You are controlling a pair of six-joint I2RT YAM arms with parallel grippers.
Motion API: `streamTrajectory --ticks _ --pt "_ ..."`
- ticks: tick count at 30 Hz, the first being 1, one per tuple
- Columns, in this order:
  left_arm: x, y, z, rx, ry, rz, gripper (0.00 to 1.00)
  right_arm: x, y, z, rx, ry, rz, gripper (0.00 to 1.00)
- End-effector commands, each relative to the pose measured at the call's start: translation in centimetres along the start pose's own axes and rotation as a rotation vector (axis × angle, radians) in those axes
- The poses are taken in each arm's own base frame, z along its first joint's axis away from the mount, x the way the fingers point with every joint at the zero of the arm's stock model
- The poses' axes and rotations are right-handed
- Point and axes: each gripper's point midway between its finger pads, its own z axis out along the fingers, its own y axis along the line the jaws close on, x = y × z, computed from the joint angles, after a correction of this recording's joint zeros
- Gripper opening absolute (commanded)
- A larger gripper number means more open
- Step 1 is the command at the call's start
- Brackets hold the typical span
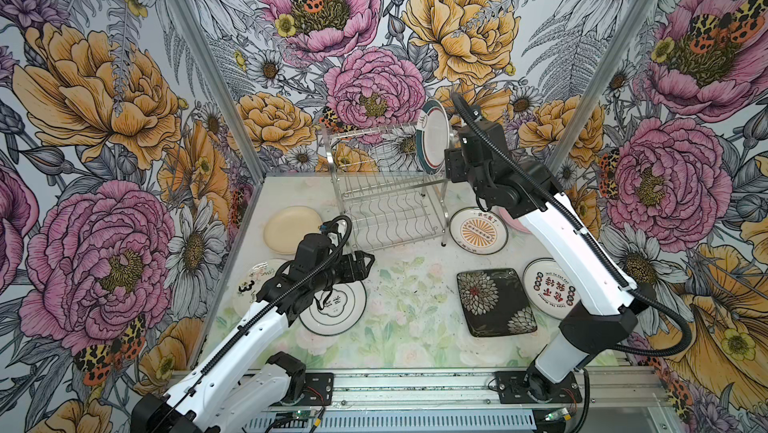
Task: Load the plates into the dish rack
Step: 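Lower the green-and-red-rimmed plate into the rack slot and open the right gripper, then withdraw the right gripper and move it down to the dark square plate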
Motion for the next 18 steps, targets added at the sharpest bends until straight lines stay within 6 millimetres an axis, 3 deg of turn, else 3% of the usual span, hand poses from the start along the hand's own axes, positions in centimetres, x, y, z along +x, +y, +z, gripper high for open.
streamTrajectory --ticks 1,8,13,18 --pt "0.4 0.1 0.1 -0.010 -0.002 -0.002 0.89 2.4 -1.4 -1.8 -0.008 0.023 0.073 0.76" --pt "1.3 -0.7 0.6 0.008 0.027 0.011 0.89 12.6 -5.0 -1.5 -0.010 0.223 0.197 0.78" --pt "1.8 -1.4 1.5 0.030 0.050 0.019 0.89 20.8 -6.8 0.6 -0.022 0.435 0.268 0.85" --pt "2.0 -2.2 2.6 0.054 0.075 0.028 0.90 27.1 -8.3 3.4 -0.057 0.597 0.349 0.90"
